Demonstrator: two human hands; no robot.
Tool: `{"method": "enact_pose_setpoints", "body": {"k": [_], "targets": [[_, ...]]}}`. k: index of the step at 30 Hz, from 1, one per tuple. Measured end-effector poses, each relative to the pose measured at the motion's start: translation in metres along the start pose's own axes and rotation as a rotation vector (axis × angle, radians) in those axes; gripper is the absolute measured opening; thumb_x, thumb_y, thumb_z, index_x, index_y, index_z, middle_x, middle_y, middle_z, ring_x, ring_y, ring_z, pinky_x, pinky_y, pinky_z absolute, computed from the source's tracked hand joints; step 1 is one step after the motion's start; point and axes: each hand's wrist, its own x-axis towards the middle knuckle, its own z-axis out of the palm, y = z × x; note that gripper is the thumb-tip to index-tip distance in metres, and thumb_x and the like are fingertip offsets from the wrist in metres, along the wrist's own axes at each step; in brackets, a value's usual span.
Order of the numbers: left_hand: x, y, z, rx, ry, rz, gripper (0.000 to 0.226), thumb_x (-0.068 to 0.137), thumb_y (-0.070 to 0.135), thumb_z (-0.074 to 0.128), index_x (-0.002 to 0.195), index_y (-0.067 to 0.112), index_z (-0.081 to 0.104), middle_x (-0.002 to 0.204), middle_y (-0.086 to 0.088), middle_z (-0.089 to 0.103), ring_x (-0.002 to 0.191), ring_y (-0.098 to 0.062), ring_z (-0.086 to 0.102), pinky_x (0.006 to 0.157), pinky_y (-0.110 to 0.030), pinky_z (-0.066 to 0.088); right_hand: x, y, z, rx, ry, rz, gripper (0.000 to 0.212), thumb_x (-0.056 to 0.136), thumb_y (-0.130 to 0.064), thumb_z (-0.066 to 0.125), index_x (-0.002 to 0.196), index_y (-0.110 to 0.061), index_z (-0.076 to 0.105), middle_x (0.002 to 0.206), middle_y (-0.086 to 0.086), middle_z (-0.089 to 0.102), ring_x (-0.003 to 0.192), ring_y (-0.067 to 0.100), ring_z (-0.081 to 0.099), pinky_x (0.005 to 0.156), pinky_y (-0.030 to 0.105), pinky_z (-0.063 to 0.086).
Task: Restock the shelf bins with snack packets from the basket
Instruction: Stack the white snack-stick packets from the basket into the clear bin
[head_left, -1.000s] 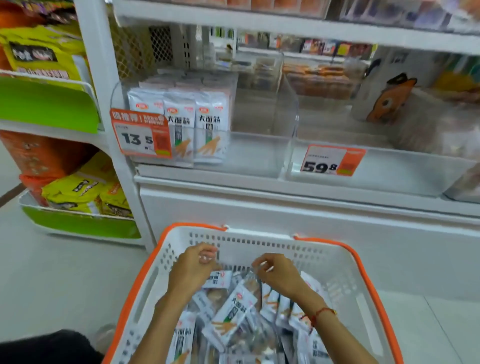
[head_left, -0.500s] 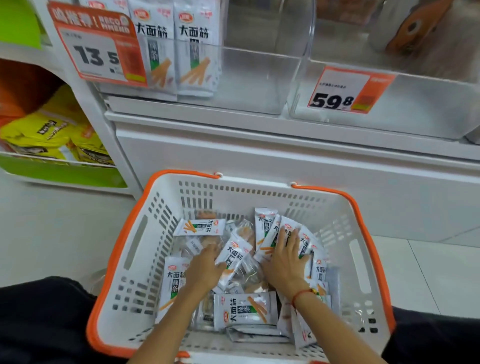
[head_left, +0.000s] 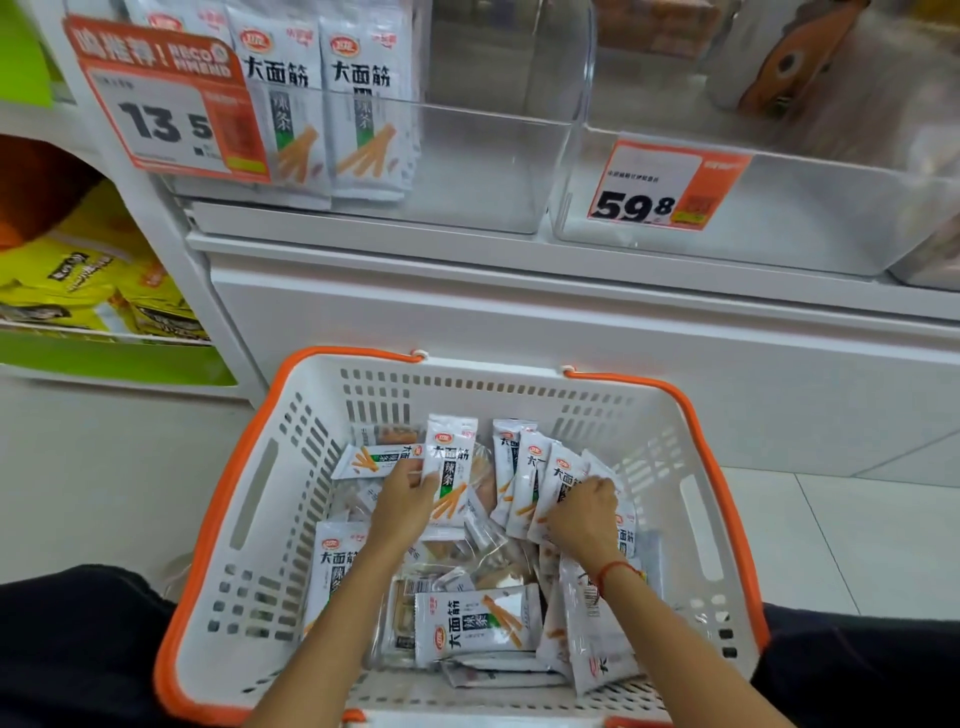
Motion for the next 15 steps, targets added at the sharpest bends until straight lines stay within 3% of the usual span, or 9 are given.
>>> {"method": "enact_pose_setpoints", "body": {"k": [2, 4, 6, 9, 12, 15], "targets": [[-0.003, 0.009, -0.001, -0.109, -0.034, -0.035, 0.020, 0.097, 0.016, 0.049, 0.116, 0.013, 0.056, 0.106, -0.004, 0.062, 0.096, -0.020, 0.060, 0.086, -0.035, 0.046, 0.001, 0.002, 0.005, -0.026, -0.057, 0.018, 0.063, 0.090, -0.011, 0.044, 0.144, 0.008, 0.017, 0.153, 0.021, 0.014, 0.141, 0.037, 0.015, 0.114, 0.041, 0.019], [-0.006, 0.015, -0.002, -0.182, -0.079, -0.083, 0.018, 0.098, 0.015, 0.047, 0.111, 0.014, 0.060, 0.101, -0.005, 0.065, 0.095, -0.024, 0.063, 0.088, -0.038, 0.049, 0.001, 0.001, 0.006, -0.120, -0.101, -0.065, 0.061, 0.091, -0.018, 0.045, 0.146, -0.005, 0.022, 0.157, 0.012, 0.011, 0.143, 0.038, 0.006, 0.115, 0.046, 0.014], [-0.005, 0.014, -0.001, -0.190, -0.106, -0.113, 0.021, 0.099, 0.017, 0.046, 0.112, 0.012, 0.062, 0.099, -0.007, 0.066, 0.097, -0.027, 0.064, 0.092, -0.043, 0.048, 0.000, -0.001, 0.010, -0.182, -0.147, -0.223, 0.056, 0.092, -0.017, 0.042, 0.146, -0.020, 0.028, 0.158, 0.008, 0.008, 0.144, 0.038, 0.004, 0.117, 0.050, 0.011], [-0.003, 0.010, -0.003, -0.238, -0.103, -0.163, 0.026, 0.100, 0.016, 0.043, 0.117, 0.008, 0.060, 0.106, -0.010, 0.067, 0.088, -0.024, 0.063, 0.080, -0.037, 0.050, -0.009, -0.013, 0.016, -0.164, -0.253, -0.382, 0.061, 0.092, -0.008, 0.038, 0.146, -0.035, 0.029, 0.160, 0.006, -0.002, 0.146, 0.034, -0.002, 0.117, 0.054, 0.016], [-0.002, 0.005, -0.008, -0.275, -0.088, -0.208, 0.031, 0.100, 0.016, 0.041, 0.125, 0.008, 0.058, 0.118, -0.015, 0.064, 0.094, -0.026, 0.062, 0.073, -0.030, 0.049, -0.013, -0.021, 0.019, -0.123, -0.214, -0.364, 0.070, 0.088, 0.001, 0.045, 0.148, -0.026, 0.023, 0.157, 0.013, 0.007, 0.142, 0.035, 0.017, 0.110, 0.043, 0.029], [-0.002, 0.001, -0.013, -0.283, -0.088, -0.239, 0.031, 0.101, 0.016, 0.039, 0.123, 0.005, 0.058, 0.119, -0.017, 0.063, 0.090, -0.025, 0.061, 0.072, -0.030, 0.047, -0.008, -0.012, 0.015, -0.046, -0.106, -0.240, 0.060, 0.085, 0.006, 0.047, 0.140, -0.004, 0.028, 0.141, 0.018, 0.037, 0.127, 0.034, 0.041, 0.100, 0.039, 0.039]]}}
